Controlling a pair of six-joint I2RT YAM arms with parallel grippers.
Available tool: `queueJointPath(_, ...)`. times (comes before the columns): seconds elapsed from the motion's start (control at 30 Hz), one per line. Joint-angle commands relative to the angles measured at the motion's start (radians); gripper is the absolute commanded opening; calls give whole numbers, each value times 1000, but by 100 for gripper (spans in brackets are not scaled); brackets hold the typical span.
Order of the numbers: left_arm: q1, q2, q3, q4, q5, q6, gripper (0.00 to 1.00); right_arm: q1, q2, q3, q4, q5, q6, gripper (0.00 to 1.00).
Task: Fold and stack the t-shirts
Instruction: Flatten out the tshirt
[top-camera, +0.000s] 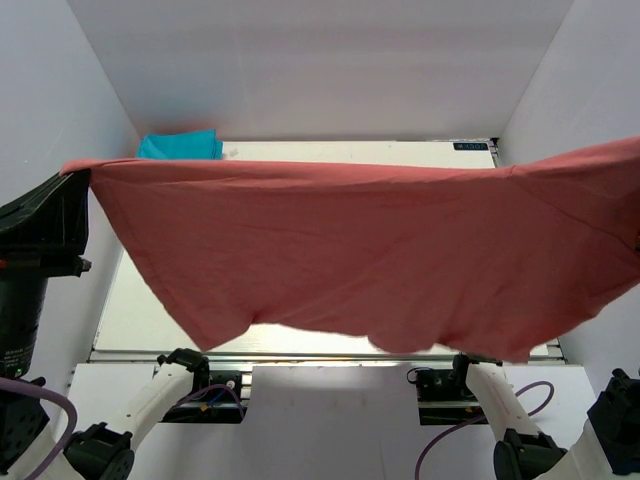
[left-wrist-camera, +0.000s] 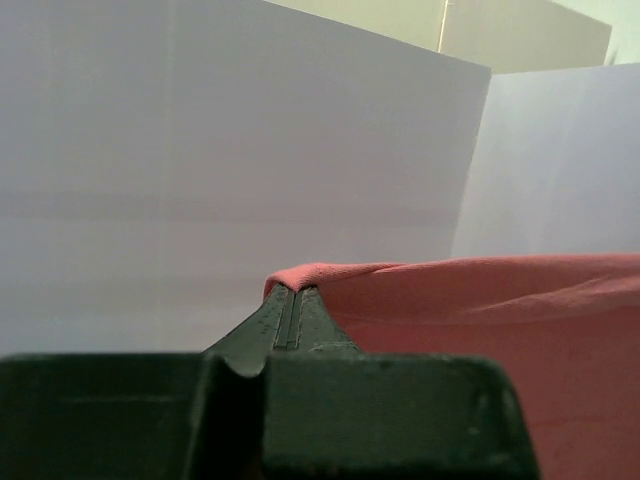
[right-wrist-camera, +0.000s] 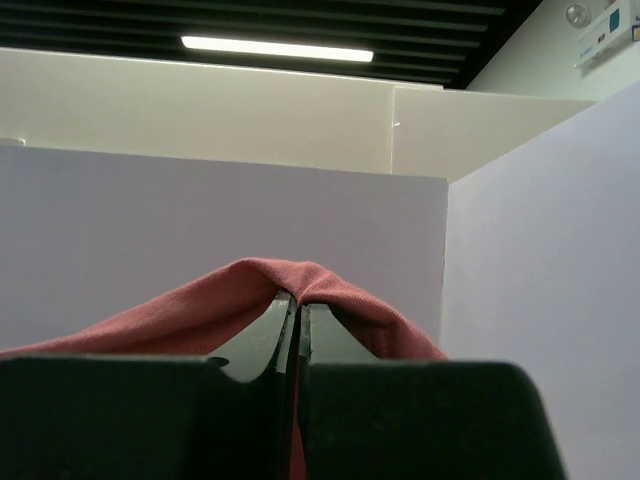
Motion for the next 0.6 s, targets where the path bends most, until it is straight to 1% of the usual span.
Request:
queueJointPath(0.0, 10, 3, -6, -10, -24, -14, 0, -5, -24, -46, 67, 36, -8, 0)
queueJointPath(0.1, 10, -6, -59, -10, -24, -23, 0, -2, -29, -95, 70, 33, 3, 0)
queueJointPath(0.23, 10, -41, -234, 68, -42, -44, 0, -2, -52, -236, 132, 36, 58, 0)
queueJointPath(0.27, 10, -41, -255, 77, -42, -60, 0, -2, -67, -329, 162, -16, 76, 0)
queueJointPath(0.3, 10, -32, -272, 77, -67, -71, 0, -2, -67, -358, 187, -38, 89, 0)
queueJointPath(0.33, 0, -32, -320, 103, -91, -92, 0, -2, -73, -440, 189, -52, 124, 0)
queueJointPath(0.4, 9, -54, -399, 161, -91, -101, 0, -2, -75, -485, 192, -68, 150, 0)
queueJointPath(0.43, 9, -67, -473, 183, -91, -121, 0, -4, -81, -535, 190, -70, 190, 0)
queueJointPath(0.5, 9, -67, -534, 195, -119, -133, 0, -7, -105, -659, 250, -76, 210, 0)
queueJointPath(0.57, 9, -78, -623, 195, -146, -155, 0, -2, -122, -727, 283, -90, 257, 0)
